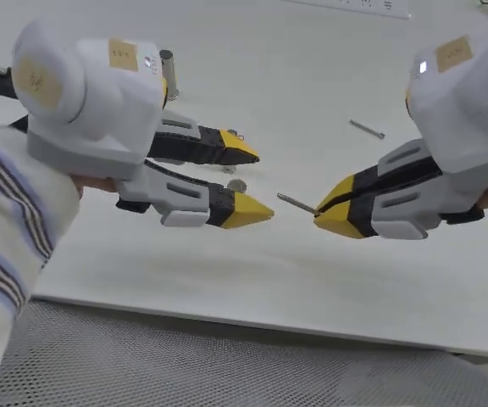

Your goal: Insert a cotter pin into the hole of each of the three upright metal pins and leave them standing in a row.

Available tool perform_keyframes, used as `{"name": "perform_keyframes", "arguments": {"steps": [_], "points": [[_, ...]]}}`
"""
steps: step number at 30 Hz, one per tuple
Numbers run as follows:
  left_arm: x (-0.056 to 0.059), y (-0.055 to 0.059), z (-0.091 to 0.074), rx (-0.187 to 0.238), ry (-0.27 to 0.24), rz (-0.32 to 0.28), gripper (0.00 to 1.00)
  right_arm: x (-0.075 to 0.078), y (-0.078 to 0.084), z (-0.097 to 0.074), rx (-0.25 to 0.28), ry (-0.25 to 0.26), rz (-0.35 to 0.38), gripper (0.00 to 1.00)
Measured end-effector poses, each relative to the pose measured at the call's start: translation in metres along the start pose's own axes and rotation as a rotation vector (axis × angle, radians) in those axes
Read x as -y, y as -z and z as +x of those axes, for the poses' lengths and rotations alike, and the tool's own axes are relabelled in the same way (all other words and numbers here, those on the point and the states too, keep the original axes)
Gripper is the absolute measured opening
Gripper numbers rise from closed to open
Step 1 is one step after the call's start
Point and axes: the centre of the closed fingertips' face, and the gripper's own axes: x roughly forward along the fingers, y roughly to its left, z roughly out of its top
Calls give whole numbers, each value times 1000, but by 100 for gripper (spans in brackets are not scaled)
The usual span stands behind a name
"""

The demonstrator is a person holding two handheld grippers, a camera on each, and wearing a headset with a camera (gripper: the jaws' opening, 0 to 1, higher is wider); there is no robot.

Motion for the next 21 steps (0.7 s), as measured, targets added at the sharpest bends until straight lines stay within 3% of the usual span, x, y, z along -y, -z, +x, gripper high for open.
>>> {"name": "perform_keyframes", "arguments": {"steps": [2, 8, 11, 21], "points": [[-1, 4, -1, -5, -7, -24, 37, 0, 1, 2, -1, 6, 15, 3], [-2, 19, 0, -48, -13, -24, 37, 1, 2, 9, 3, 22, 64, 3], [-7, 29, 0, -80, -34, -20, 38, 0, 0, 14, 8, 27, 83, 3], [-9, 50, 5, -142, -22, -7, 34, -3, 3, 27, 12, 48, 169, 3]]}}
